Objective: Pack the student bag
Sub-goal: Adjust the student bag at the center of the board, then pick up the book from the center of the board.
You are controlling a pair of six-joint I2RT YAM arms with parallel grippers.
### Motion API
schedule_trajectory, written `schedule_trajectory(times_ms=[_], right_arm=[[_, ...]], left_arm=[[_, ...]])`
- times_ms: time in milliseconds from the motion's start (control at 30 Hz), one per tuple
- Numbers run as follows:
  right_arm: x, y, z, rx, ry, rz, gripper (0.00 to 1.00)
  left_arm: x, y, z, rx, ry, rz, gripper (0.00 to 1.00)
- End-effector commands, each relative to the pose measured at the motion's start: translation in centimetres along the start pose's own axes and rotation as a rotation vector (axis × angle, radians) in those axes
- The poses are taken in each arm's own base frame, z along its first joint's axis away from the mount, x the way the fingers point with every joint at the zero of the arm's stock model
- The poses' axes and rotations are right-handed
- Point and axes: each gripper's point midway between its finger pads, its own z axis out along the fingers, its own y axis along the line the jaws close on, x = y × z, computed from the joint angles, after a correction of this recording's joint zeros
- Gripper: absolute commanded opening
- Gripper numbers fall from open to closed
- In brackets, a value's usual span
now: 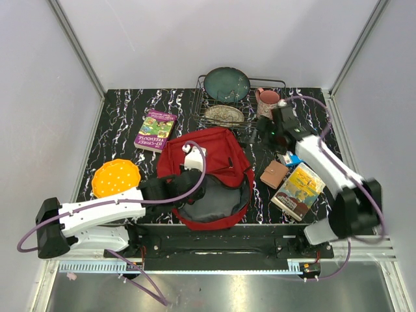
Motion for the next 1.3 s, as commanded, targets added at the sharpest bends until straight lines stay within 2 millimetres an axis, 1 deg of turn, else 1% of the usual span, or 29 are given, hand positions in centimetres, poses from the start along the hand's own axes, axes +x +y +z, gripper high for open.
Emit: schedule_trajectory(times_ms=[0, 33, 67, 167, 267, 300, 367, 400, 467, 500, 533, 567, 600, 633, 667, 733, 767, 833, 867, 900, 933, 967, 1033, 1067, 1133, 1167, 1200, 1233, 1267], right_arm=[[0.5, -8.8, -5.9, 0.294, -0.158, 0.153, 1.0], [0.5, -11.3, -6.6, 0.337, -0.167, 0.229, 1.0], [1.7, -13.0, -7.5, 0.349, -0.169, 0.292, 1.0], [3.3, -16.9, -9.9, 0.428, -0.213, 0.427, 1.0], [4.5, -19.7, -11.3, 0.493, -0.256, 0.543, 1.0], [4.8, -20.2, -11.4, 0.499, -0.254, 0.572, 1.0], [5.9, -21.7, -11.1, 0.509, -0.222, 0.66, 1.0], [6.2, -22.3, -11.0, 0.521, -0.217, 0.679, 1.0], [7.3, -23.6, -10.3, 0.541, -0.188, 0.712, 1.0], [6.8, -23.4, -9.8, 0.511, -0.199, 0.708, 1.0], [7.0, -23.5, -9.6, 0.508, -0.19, 0.719, 1.0], [7.6, -23.6, -9.1, 0.515, -0.174, 0.751, 1.0], [7.1, -23.7, -8.6, 0.498, -0.191, 0.756, 1.0], [7.4, -23.6, -8.1, 0.488, -0.181, 0.763, 1.0], [8.1, -23.6, -7.3, 0.483, -0.148, 0.77, 1.0], [8.1, -23.5, -6.3, 0.452, -0.134, 0.762, 1.0], [8.6, -23.0, -5.6, 0.414, -0.093, 0.738, 1.0], [8.2, -21.8, -4.7, 0.327, -0.075, 0.709, 1.0], [8.7, -20.6, -4.1, 0.248, -0.029, 0.691, 1.0], [8.5, -20.0, -3.8, 0.208, -0.028, 0.689, 1.0], [8.6, -19.6, -3.6, 0.177, -0.02, 0.69, 1.0], [9.4, -19.0, -3.3, 0.143, 0.007, 0.697, 0.99], [9.3, -18.5, -3.4, 0.106, -0.009, 0.687, 0.98], [9.9, -18.4, -3.4, 0.098, -0.002, 0.685, 0.98], [9.9, -18.0, -3.9, 0.073, -0.022, 0.67, 0.97], [10.4, -17.7, -3.9, 0.056, -0.019, 0.681, 0.96], [10.4, -17.5, -3.9, 0.046, -0.024, 0.686, 0.96], [10.1, -17.3, -4.2, 0.036, -0.043, 0.685, 0.96], [10.4, -17.4, -4.2, 0.036, -0.045, 0.7, 0.96]], left_arm=[[-1.5, -1.0, 0.5, 0.045, -0.017, -0.054, 0.0], [-1.6, -1.1, 0.6, 0.051, -0.019, -0.055, 0.0], [-1.5, -1.1, 0.8, 0.053, -0.015, -0.045, 0.0], [-1.6, -1.2, 1.0, 0.064, -0.015, -0.046, 0.0], [-1.3, -1.5, 1.2, 0.091, -0.005, -0.047, 0.0], [-1.3, -1.5, 1.2, 0.103, -0.001, -0.047, 0.08], [-1.5, -2.1, 1.0, 0.139, -0.001, -0.046, 0.31], [-1.8, -2.4, 0.7, 0.154, -0.003, -0.047, 0.53], [-2.4, -3.0, 0.0, 0.2, -0.015, -0.051, 0.62], [-2.7, -3.2, -0.3, 0.215, -0.022, -0.056, 0.67], [-3.1, -3.3, -0.6, 0.229, -0.03, -0.061, 0.77], [-3.5, -3.3, -1.3, 0.248, -0.045, -0.068, 0.84], [-3.9, -3.3, -1.6, 0.255, -0.055, -0.076, 0.88], [-4.4, -3.4, -2.0, 0.268, -0.07, -0.085, 0.9], [-5.0, -3.5, -2.7, 0.292, -0.089, -0.092, 0.91], [-5.9, -3.7, -3.4, 0.315, -0.117, -0.1, 0.91], [-6.6, -3.8, -4.0, 0.339, -0.138, -0.096, 0.92], [-7.4, -4.2, -4.6, 0.366, -0.164, -0.095, 0.94], [-8.0, -4.7, -4.9, 0.389, -0.177, -0.086, 0.96], [-8.3, -5.0, -5.0, 0.407, -0.184, -0.082, 0.97], [-9.1, -5.7, -5.3, 0.433, -0.205, -0.086, 0.98], [-9.0, -6.5, -5.0, 0.459, -0.196, -0.07, 0.99], [-10.3, -8.3, -5.1, 0.522, -0.219, -0.064, 0.99], [-9.0, -9.9, -3.8, 0.56, -0.166, -0.019, 0.99], [-9.6, -12.3, -2.9, 0.616, -0.157, -0.01, 0.99], [-7.6, -14.1, -0.9, 0.649, -0.083, 0.02, 0.99], [-7.3, -15.0, -0.1, 0.659, -0.063, 0.026, 0.99], [-8.0, -16.5, 0.2, 0.693, -0.066, 0.022, 0.99], [-5.9, -17.7, 2.1, 0.704, 0.003, 0.032, 0.99]])
